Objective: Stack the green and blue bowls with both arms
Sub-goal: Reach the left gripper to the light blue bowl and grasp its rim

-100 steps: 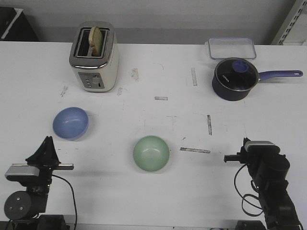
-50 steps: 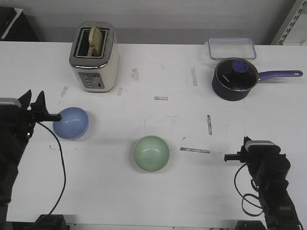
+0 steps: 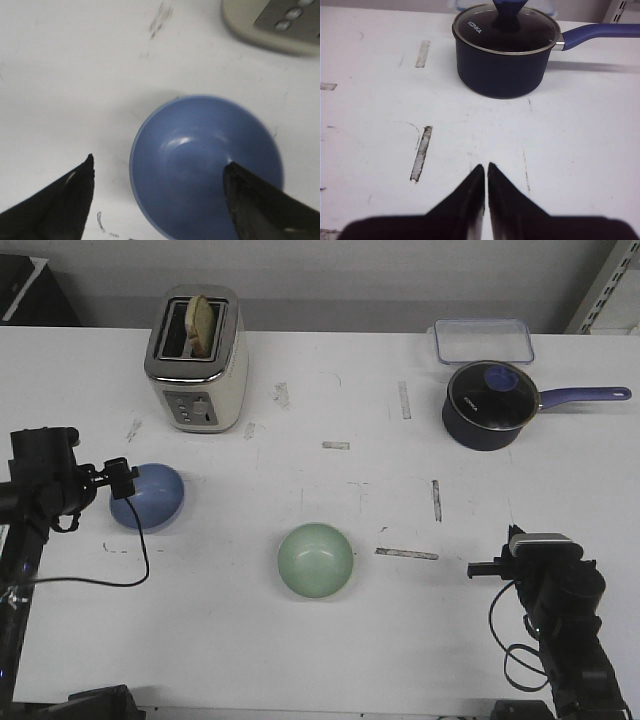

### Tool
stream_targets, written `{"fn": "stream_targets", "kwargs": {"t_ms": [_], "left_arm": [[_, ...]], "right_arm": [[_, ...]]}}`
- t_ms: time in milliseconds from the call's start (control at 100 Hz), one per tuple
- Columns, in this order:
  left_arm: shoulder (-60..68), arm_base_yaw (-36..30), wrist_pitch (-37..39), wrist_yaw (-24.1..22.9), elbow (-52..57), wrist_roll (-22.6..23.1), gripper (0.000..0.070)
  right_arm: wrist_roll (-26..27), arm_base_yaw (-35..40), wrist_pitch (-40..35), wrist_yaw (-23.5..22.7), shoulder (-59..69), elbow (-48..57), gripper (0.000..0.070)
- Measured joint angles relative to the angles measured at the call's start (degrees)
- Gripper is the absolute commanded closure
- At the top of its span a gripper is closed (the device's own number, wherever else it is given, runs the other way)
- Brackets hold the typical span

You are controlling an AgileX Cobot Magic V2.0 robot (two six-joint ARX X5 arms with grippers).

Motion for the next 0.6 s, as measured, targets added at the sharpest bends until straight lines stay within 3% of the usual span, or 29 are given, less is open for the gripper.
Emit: {"fn": "stream_targets", "kwargs": {"t_ms": [140,390,600], "left_arm": [[7.4,2.1,-2.6,3.8,0.0,-0.1,0.0211],[15.9,4.1,-0.4,4.0,0.0,-0.2,0.0233],[17.0,4.0,0.7,4.0,0.0,-0.2,0.0511]], "right_arm": [[0.0,0.0,0.0,0.0,0.0,0.0,0.07],[0.0,0.0,0.0,0.0,0.0,0.0,0.07],[0.0,0.0,0.0,0.0,0.0,0.0,0.07]]}}
